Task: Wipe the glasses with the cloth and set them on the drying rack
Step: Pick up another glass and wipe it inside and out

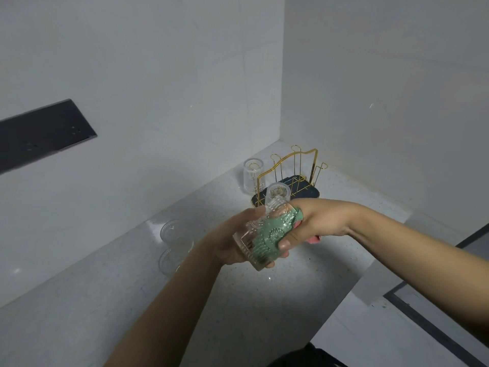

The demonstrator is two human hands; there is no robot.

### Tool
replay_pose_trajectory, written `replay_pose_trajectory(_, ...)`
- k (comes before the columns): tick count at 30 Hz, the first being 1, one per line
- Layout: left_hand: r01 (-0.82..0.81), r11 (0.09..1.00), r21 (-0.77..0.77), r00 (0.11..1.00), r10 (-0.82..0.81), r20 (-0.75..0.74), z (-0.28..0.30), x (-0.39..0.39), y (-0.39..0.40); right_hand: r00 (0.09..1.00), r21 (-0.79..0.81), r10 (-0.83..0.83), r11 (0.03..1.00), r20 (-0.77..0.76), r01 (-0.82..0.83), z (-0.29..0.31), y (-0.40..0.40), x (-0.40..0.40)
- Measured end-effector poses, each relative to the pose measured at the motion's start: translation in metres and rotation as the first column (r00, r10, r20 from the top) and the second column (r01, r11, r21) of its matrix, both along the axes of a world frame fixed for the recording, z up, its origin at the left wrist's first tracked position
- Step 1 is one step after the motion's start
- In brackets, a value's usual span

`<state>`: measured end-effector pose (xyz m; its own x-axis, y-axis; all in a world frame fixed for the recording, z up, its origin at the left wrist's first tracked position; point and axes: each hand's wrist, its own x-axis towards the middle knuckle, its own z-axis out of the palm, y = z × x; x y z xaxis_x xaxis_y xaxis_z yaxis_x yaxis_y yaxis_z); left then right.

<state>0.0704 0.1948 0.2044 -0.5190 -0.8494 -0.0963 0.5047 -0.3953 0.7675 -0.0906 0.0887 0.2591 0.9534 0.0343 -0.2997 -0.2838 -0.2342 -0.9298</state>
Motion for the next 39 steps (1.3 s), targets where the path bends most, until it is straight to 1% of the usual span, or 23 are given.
replay_pose_trajectory(2,-0.125,0.987,0.103,0.992,0.127,-0.017,0.001,0.003,0.001,0.985,0.179,-0.171,0.97,0.012,0.167,-0.008,-0.001,0.0)
replay_pose_trajectory(4,-0.455,0.876,0.16,0.889,0.439,0.13,-0.001,0.001,0.007,0.937,0.289,-0.348,0.896,-0.014,0.337,-0.018,-0.008,0.004)
replay_pose_trajectory(5,-0.606,0.792,0.074,0.78,0.574,0.248,-0.003,-0.003,0.009,0.916,0.301,-0.4,0.871,-0.027,0.389,-0.024,-0.013,0.006)
replay_pose_trajectory(7,-0.694,0.68,-0.236,0.552,0.713,0.433,-0.01,-0.014,0.012,0.885,0.328,-0.463,0.828,-0.056,0.454,-0.031,-0.015,0.009)
replay_pose_trajectory(9,-0.737,0.596,-0.318,0.453,0.785,0.423,-0.018,-0.028,0.011,0.889,0.389,-0.455,0.809,-0.062,0.441,-0.035,-0.011,0.015)
replay_pose_trajectory(12,-0.803,0.565,-0.19,0.47,0.797,0.38,-0.019,-0.029,0.007,0.92,0.402,-0.392,0.841,-0.009,0.362,-0.034,-0.002,0.016)
replay_pose_trajectory(13,-0.775,0.616,-0.142,0.535,0.758,0.373,-0.016,-0.027,0.007,0.943,0.312,-0.331,0.898,0.014,0.311,-0.031,0.0,0.016)
replay_pose_trajectory(15,-0.659,0.751,0.048,0.724,0.615,0.313,-0.01,-0.022,0.007,0.986,-0.057,-0.164,0.985,0.02,0.165,-0.025,0.005,0.017)
replay_pose_trajectory(17,-0.54,0.797,0.27,0.841,0.499,0.21,-0.003,-0.019,0.009,0.999,-0.331,-0.032,0.943,0.023,0.038,-0.024,0.006,0.019)
replay_pose_trajectory(18,-0.519,0.803,0.293,0.854,0.468,0.228,-0.003,-0.017,0.009,1.0,-0.352,-0.016,0.936,0.016,0.021,-0.024,0.005,0.02)
replay_pose_trajectory(19,-0.522,0.814,0.255,0.843,0.449,0.295,-0.003,-0.016,0.009,0.998,-0.283,-0.06,0.957,0.026,0.065,-0.022,0.003,0.02)
replay_pose_trajectory(21,-0.629,0.776,0.037,0.71,0.555,0.433,-0.012,-0.018,0.007,0.969,-0.018,-0.236,0.971,0.067,0.238,-0.018,-0.002,0.018)
replay_pose_trajectory(24,-0.755,0.528,-0.389,0.378,0.835,0.399,-0.029,-0.029,0.008,0.914,0.456,-0.406,0.812,-0.006,0.364,-0.022,-0.007,0.018)
replay_pose_trajectory(25,-0.771,0.472,-0.428,0.332,0.871,0.362,-0.032,-0.03,0.007,0.917,0.543,-0.399,0.767,-0.017,0.344,-0.023,-0.004,0.02)
replay_pose_trajectory(26,-0.791,0.47,-0.391,0.348,0.872,0.345,-0.03,-0.031,0.006,0.92,0.518,-0.39,0.782,-0.026,0.347,-0.026,-0.003,0.023)
replay_pose_trajectory(27,-0.792,0.529,-0.305,0.42,0.834,0.358,-0.026,-0.028,0.005,0.926,0.424,-0.375,0.833,-0.04,0.356,-0.028,-0.001,0.022)
replay_pose_trajectory(29,-0.692,0.72,-0.062,0.625,0.639,0.448,-0.012,-0.019,0.004,0.963,0.071,-0.27,0.96,-0.004,0.27,-0.028,0.005,0.02)
replay_pose_trajectory(30,-0.615,0.787,0.057,0.71,0.52,0.474,-0.008,-0.013,0.006,0.975,-0.032,-0.221,0.975,-0.015,0.22,-0.03,0.007,0.019)
replay_pose_trajectory(31,-0.571,0.811,0.131,0.752,0.451,0.481,-0.007,-0.011,0.007,0.979,-0.146,-0.197,0.971,-0.046,0.188,-0.03,0.007,0.017)
replay_pose_trajectory(32,-0.562,0.815,0.141,0.753,0.434,0.495,-0.007,-0.009,0.008,0.973,-0.146,-0.223,0.966,-0.059,0.212,-0.031,0.005,0.016)
replay_pose_trajectory(34,-0.616,0.788,-0.009,0.673,0.532,0.513,-0.013,-0.015,0.01,0.948,-0.047,-0.318,0.947,-0.015,0.317,-0.031,0.002,0.017)
replay_pose_trajectory(37,-0.71,0.579,-0.401,0.379,0.794,0.475,-0.032,-0.028,0.01,0.868,0.391,-0.494,0.791,-0.047,0.471,-0.03,-0.002,0.017)
replay_pose_trajectory(39,-0.738,0.523,-0.427,0.343,0.835,0.43,-0.032,-0.033,0.006,0.876,0.484,-0.479,0.754,-0.056,0.444,-0.032,0.0,0.017)
